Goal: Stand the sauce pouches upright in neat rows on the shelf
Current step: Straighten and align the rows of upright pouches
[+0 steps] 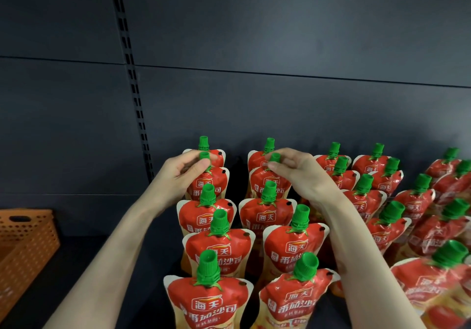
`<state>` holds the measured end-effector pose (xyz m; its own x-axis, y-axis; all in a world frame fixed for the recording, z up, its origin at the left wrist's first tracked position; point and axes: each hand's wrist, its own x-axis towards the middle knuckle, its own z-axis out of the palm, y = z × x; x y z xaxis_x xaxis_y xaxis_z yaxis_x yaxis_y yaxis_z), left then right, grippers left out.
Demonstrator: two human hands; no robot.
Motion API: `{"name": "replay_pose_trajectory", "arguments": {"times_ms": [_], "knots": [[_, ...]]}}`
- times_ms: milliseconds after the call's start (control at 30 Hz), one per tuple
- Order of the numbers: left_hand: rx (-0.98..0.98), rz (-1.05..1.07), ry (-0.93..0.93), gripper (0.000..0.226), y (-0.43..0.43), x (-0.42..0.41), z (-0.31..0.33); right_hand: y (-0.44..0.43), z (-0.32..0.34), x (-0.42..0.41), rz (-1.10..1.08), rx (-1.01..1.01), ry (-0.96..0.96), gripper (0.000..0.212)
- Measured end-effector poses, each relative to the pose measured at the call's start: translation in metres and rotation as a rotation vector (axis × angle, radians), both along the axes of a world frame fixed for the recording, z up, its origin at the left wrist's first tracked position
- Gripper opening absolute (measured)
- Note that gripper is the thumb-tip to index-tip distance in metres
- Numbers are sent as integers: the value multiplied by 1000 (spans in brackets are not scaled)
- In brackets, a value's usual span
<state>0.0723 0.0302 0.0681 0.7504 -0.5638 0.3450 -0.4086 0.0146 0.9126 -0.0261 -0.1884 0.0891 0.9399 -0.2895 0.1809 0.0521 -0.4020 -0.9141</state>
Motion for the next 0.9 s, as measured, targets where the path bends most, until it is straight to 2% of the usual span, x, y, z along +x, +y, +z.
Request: {"name": "replay_pose_trajectory", "arguments": {"times_ms": [167, 300, 400, 533, 667, 900], "knots": [[-13, 29, -25, 28, 9, -2, 8, 4, 10, -9, -86, -63, -40, 34], [-114, 158, -151, 24, 19, -13, 20, 11, 26, -28, -180, -50, -193, 26], [-174, 147, -189, 21, 25, -32, 26, 17, 34, -47, -148, -14, -242, 19], [-88, 26, -120, 24, 26, -56, 25, 25, 33, -60, 5, -7, -127, 17], [31, 0, -35, 30, 32, -63, 19, 26, 31, -59, 107, 5, 11, 13], [94, -7, 92, 32, 30, -71, 12, 26, 30, -59, 164, 68, 139, 15]]}}
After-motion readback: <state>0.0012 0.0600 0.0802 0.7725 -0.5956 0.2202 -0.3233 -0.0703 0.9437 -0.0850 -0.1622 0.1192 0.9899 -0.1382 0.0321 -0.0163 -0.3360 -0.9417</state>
